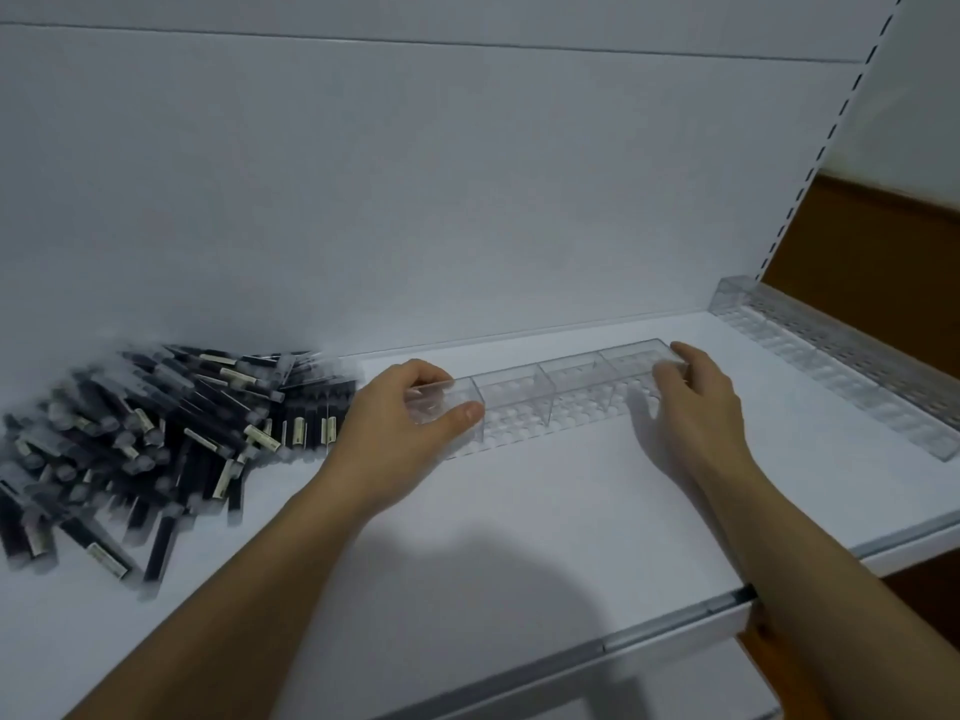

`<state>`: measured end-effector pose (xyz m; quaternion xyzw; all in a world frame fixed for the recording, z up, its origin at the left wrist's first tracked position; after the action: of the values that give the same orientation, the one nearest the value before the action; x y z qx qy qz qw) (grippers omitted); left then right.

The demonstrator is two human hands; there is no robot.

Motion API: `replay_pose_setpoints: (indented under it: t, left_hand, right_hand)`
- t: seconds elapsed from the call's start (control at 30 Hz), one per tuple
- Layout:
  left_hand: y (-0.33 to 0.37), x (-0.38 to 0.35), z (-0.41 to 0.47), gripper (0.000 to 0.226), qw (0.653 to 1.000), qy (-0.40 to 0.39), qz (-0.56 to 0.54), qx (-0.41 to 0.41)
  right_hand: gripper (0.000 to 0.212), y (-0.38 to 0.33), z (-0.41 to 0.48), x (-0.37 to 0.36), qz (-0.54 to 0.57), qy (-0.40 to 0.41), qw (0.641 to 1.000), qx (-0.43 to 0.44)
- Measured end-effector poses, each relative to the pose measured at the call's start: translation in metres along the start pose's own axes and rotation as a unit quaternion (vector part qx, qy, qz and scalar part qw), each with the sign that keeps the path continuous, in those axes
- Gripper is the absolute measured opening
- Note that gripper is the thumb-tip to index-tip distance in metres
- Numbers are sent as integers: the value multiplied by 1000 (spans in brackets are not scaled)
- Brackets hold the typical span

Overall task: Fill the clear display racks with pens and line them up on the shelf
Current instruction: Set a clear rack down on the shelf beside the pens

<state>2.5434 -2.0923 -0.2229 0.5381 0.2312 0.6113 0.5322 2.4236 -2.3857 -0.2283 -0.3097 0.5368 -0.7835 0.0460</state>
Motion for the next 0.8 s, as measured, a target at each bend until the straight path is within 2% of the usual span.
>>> replay_pose_setpoints:
  t: [0.17,0.27,0.47,0.73,0.8]
  left_hand:
    - [20,10,-2,45,991,-1,90,-94]
    - [21,10,-2,50,983,-27,146,-110]
    - [27,11,1,33,966,-67,200,-151]
    - [27,15,3,17,960,-73,219,-158]
    - [24,14,3,21,960,-76,221,-152]
  right_hand:
    - [37,0,-1,5,80,36,996,-27]
    - [24,-1,-2,7,105,50,993,-30]
    - [21,0,1,3,83,57,995,-9]
    - [27,-4,28,1,22,-57,998,21]
    - [32,-18,44,-3,-33,-100,991,79]
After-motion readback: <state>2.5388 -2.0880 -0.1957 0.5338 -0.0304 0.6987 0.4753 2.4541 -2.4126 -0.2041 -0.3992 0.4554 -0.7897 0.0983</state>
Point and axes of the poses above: each hand's wrist, its own z-axis towards the middle knuckle, its own x-axis out of the back of the hand, y = z × x, the point moved 6 cm from there along z, towards the middle knuckle, and after that the axes turned 8 degrees about y, right-handed, at the moved point
